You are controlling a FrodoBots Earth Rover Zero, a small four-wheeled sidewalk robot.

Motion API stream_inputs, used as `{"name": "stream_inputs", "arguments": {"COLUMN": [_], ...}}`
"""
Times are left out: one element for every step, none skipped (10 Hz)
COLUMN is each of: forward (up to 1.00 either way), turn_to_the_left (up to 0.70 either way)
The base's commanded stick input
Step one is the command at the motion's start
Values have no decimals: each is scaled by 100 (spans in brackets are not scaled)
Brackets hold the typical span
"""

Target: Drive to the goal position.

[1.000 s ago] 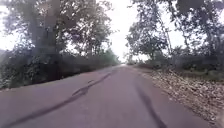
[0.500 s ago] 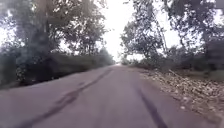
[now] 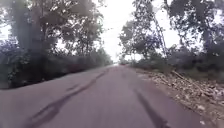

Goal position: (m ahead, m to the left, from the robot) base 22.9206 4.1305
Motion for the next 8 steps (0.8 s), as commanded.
{"name": "stream_inputs", "arguments": {"forward": [100, 100, 100, 100, 100, 100, 100, 100], "turn_to_the_left": [0, 0, 0, 0, 0, 0, 0, 0]}}
